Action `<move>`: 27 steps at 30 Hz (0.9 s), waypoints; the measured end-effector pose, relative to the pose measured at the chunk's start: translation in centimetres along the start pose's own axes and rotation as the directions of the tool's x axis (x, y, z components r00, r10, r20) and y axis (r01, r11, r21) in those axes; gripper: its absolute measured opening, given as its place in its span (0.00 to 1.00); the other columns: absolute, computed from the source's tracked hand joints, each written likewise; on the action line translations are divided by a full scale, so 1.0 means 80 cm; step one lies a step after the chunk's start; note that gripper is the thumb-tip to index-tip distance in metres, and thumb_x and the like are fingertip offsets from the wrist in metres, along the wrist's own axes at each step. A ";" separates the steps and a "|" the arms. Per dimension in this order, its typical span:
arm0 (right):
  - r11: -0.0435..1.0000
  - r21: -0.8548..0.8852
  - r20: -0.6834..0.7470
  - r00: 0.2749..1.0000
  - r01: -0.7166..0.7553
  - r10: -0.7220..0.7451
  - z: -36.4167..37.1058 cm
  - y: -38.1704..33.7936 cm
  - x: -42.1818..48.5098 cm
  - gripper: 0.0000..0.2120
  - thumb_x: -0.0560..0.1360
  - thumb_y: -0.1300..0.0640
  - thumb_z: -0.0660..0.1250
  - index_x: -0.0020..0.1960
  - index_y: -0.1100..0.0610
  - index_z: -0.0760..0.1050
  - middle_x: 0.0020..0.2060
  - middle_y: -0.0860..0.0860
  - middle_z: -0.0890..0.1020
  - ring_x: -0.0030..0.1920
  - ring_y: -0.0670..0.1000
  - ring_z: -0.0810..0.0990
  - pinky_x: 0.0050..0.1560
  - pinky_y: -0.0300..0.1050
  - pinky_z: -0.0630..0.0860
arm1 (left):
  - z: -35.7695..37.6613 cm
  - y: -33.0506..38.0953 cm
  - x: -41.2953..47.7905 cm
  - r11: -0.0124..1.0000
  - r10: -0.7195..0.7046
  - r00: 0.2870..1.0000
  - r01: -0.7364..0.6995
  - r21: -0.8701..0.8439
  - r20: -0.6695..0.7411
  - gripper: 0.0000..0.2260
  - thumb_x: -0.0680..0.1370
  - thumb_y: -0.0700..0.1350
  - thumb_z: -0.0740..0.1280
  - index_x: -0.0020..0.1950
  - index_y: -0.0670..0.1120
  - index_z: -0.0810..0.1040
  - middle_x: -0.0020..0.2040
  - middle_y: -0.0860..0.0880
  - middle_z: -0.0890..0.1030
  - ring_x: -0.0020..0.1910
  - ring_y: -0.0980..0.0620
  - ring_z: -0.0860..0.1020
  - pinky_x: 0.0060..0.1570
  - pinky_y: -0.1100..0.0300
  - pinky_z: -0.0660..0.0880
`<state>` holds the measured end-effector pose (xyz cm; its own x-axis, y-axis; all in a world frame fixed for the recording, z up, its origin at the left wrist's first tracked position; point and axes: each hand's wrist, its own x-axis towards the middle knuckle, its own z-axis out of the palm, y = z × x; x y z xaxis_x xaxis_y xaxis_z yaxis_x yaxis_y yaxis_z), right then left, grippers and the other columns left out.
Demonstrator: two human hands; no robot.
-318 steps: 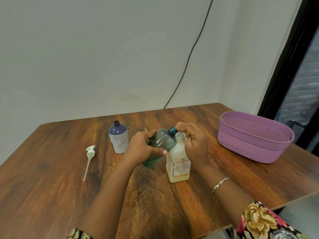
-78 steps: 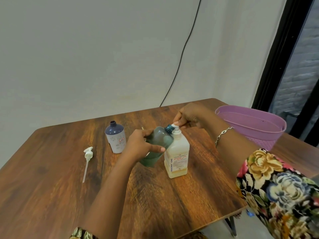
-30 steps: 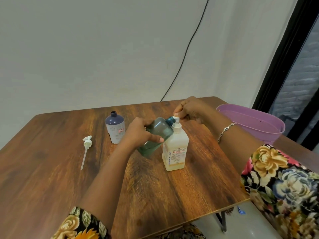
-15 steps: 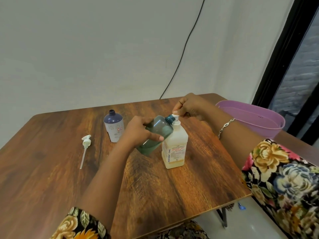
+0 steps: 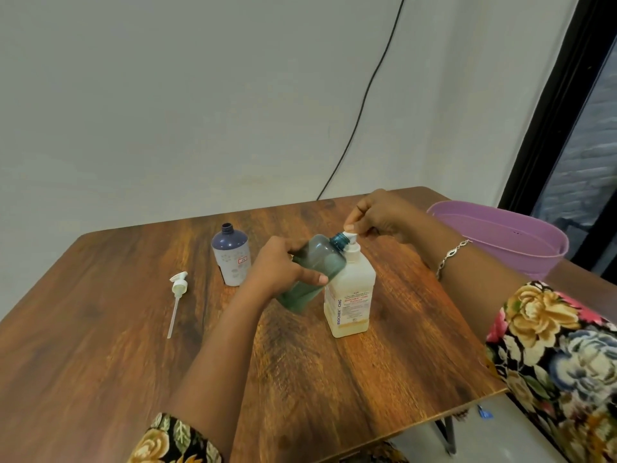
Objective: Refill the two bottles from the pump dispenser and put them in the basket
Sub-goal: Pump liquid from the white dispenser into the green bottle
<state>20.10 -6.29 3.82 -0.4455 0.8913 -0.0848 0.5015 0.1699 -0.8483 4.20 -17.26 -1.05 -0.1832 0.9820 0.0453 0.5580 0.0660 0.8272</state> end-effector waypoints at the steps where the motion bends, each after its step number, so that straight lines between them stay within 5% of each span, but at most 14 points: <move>1: 0.999 0.038 0.003 1.000 0.003 -0.003 -0.003 -0.001 -0.001 0.07 0.71 0.71 0.67 0.37 0.63 0.77 0.34 0.55 0.80 0.33 0.48 0.76 0.28 0.34 0.74 | -0.001 0.001 0.000 1.000 0.004 1.000 -0.004 -0.012 0.002 0.37 0.63 0.42 0.78 0.69 0.42 0.69 0.64 0.46 0.75 0.61 0.47 0.73 0.64 0.46 0.70; 14: 0.986 -0.092 0.159 0.975 -0.140 0.153 -0.007 -0.018 0.013 0.07 0.71 0.73 0.65 0.38 0.63 0.76 0.36 0.55 0.79 0.37 0.49 0.77 0.35 0.35 0.77 | 0.000 -0.004 0.005 1.000 0.011 1.000 -0.011 0.022 -0.014 0.38 0.63 0.43 0.78 0.70 0.41 0.68 0.65 0.46 0.75 0.63 0.48 0.72 0.64 0.49 0.69; 27: 0.995 -0.003 0.143 0.985 -0.099 0.098 -0.008 -0.016 0.014 0.08 0.70 0.73 0.66 0.37 0.63 0.77 0.34 0.56 0.79 0.37 0.49 0.77 0.35 0.36 0.77 | -0.004 -0.003 0.005 1.000 0.006 1.000 -0.007 -0.029 -0.018 0.37 0.62 0.42 0.78 0.69 0.42 0.70 0.64 0.47 0.76 0.62 0.47 0.72 0.64 0.46 0.69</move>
<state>19.47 -5.23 5.12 -0.4957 0.8341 -0.2420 0.5452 0.0819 -0.8343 3.73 -16.93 -1.08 -0.1945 0.9790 0.0608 0.5353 0.0540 0.8429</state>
